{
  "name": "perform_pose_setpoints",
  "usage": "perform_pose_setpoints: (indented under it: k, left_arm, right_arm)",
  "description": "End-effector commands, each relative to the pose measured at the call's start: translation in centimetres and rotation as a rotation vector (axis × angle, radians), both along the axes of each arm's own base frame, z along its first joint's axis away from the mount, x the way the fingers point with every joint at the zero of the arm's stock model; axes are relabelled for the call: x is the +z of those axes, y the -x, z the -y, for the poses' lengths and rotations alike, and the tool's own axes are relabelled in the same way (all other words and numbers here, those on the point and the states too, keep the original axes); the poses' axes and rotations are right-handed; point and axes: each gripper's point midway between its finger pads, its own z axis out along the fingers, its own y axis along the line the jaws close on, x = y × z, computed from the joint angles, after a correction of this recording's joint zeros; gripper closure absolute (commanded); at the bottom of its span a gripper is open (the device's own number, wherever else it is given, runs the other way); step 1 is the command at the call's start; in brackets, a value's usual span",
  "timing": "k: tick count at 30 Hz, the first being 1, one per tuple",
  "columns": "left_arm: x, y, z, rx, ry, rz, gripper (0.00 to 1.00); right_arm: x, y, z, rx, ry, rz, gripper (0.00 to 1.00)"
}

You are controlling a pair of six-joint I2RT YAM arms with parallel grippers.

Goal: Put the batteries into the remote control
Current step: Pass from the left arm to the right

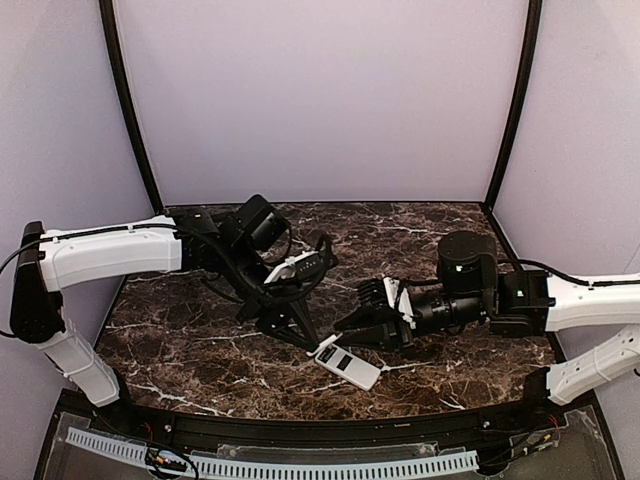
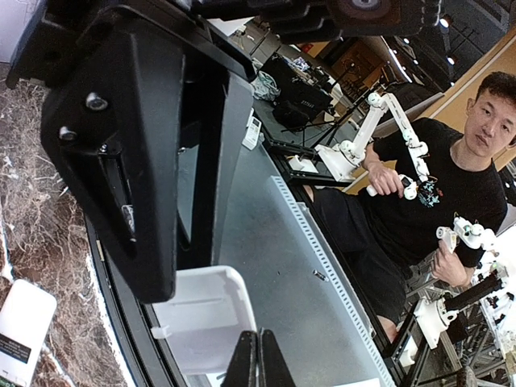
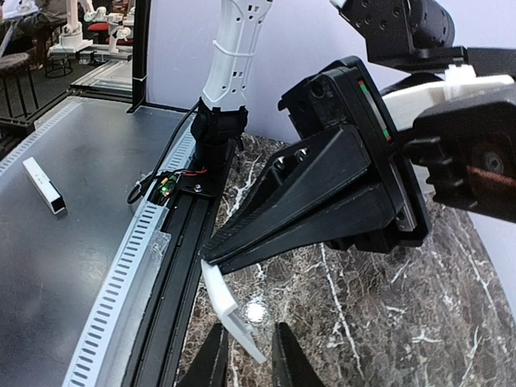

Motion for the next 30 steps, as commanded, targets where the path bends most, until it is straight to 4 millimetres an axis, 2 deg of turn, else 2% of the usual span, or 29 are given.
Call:
perform_pose_setpoints:
  k: [1, 8, 14, 20, 22, 25, 26, 27, 28, 29, 30]
  left_arm:
    - [1.1, 0.2, 0.1, -0.018, 0.035, 0.009, 1.0]
    - [0.9, 0.0, 0.2, -0.01, 0.036, 0.023, 1.0]
    - [0.6, -0.5, 0.4, 0.009, 0.03, 0.046, 0.95]
    - [0.7, -2.3, 0.3, 0.086, 0.028, 0.106, 0.61]
    - [1.1, -3.9, -0.2, 0.15, 0.034, 0.15, 0.56]
    - [2.1, -7.7, -1.8, 0.358, 0.038, 0.265, 0.41]
    - [2.7, -8.8, -1.9, 0.419, 0.067, 0.337, 0.31]
    - [2.5, -10.1, -2.8, 0.523, 0.046, 0.437, 0.26]
    - [3.8, -10.5, -3.4, 0.571, 0.094, 0.517, 0.18]
    - [3.0, -11.8, -4.0, 0.645, 0.076, 0.585, 0.15]
    - [3.6, -12.3, -4.9, 0.707, 0.087, 0.659, 0.11]
  right_arm:
    - [0.4, 0.8, -0.4, 0.042, 0.005, -0.025, 0.85]
    - [0.5, 1.8, -0.5, 0.084, 0.013, -0.06, 0.99]
    - [1.0, 1.9, -0.3, 0.081, 0.0, -0.072, 1.0]
    - [0.5, 1.0, -0.2, 0.015, 0.015, -0.089, 1.0]
    - [0.0, 0.2, -0.1, -0.031, 0.028, -0.104, 1.0]
    - [-0.8, -1.8, 0.3, -0.124, 0.045, -0.163, 1.0]
    - [-0.9, -2.7, 0.5, -0.163, 0.045, -0.193, 1.0]
    - [-1.1, -3.6, 0.6, -0.197, 0.047, -0.229, 1.0]
    - [-1.4, -4.6, 0.8, -0.233, 0.053, -0.269, 1.0]
    - [-1.6, -5.8, 1.0, -0.268, 0.055, -0.306, 1.0]
    - [-1.9, -6.5, 1.1, -0.291, 0.06, -0.342, 1.0]
